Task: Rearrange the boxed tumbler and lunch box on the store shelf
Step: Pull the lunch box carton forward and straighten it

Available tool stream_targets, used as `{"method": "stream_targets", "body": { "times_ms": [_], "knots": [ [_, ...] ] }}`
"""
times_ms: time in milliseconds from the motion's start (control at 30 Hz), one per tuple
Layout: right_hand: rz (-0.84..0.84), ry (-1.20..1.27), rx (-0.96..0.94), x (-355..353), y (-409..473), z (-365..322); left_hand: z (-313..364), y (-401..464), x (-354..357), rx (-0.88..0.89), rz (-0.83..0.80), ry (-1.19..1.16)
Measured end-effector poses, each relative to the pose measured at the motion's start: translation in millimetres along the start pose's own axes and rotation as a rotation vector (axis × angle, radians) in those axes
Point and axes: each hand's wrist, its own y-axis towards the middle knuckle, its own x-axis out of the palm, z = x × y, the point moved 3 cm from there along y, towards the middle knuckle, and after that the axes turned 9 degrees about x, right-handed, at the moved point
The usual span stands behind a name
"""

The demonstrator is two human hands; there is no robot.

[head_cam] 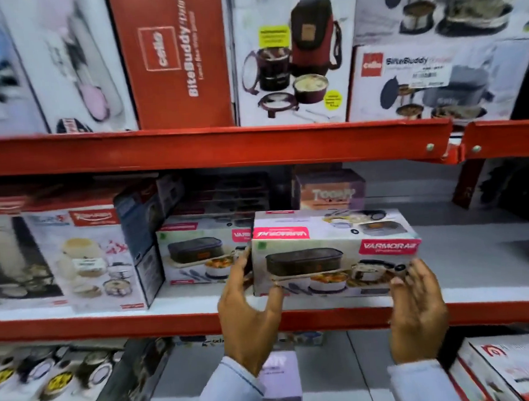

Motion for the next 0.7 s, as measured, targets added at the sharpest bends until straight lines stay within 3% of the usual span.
{"method": "stream_targets", "body": {
  "times_ms": [233, 400, 700],
  "knots": [
    [-0.253, -0.073, 0.03, 85, -64, 13, -46, 23, -98, -0.076, 0.189, 0.094],
    [-0.362, -0.11, 0.085, 120, -84, 32, -77, 32, -124, -0.16, 0.11, 0.147],
    [-0.387, -0.133, 0.097, 124, -89, 35, -91, 32, -131, -0.158, 0.057, 0.212]
  ]
}}
